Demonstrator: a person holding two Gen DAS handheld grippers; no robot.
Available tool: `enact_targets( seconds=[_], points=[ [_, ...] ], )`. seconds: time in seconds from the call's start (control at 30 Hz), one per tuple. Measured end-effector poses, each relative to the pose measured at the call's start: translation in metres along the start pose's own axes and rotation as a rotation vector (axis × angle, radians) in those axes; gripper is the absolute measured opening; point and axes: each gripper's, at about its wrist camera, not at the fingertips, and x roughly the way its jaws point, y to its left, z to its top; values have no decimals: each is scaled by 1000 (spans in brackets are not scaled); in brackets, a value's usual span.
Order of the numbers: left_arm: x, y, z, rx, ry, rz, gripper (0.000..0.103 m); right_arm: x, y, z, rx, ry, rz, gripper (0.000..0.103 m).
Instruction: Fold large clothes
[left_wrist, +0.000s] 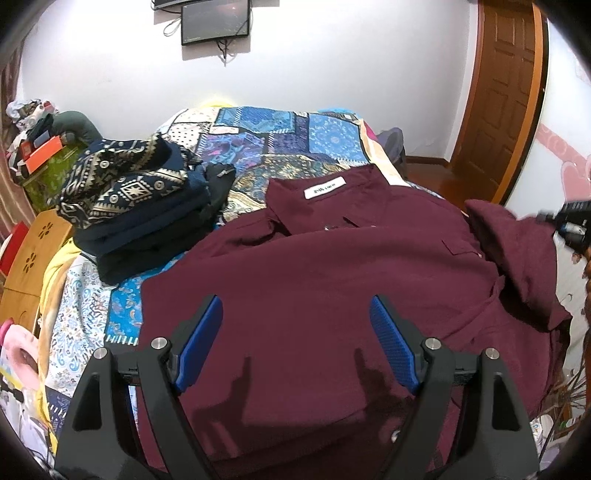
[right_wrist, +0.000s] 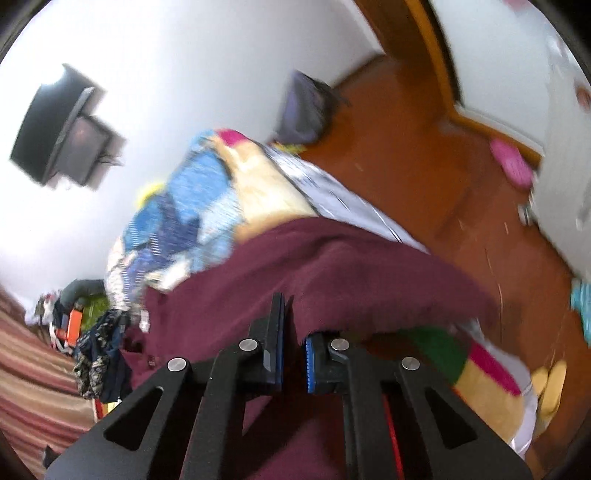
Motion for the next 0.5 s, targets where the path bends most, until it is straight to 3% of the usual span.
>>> enact_targets(
  seconds=[0.1, 0.27, 0.4, 0.5],
  points=[
    [-7, 10, 0, -12, -20, 4, 81, -27, 53, 4, -137, -69, 49, 7],
    [-24, 31, -2, -44, -59, 6, 81, -52, 142, -12, -356, -106, 182, 6],
    [-38, 52, -8, -84, -84, 12, 81, -50, 215, -48, -529, -57, 285, 6],
    [-46, 66, -14, -105, -88, 28, 81, -30, 248, -80, -622, 16, 307, 6]
  ],
)
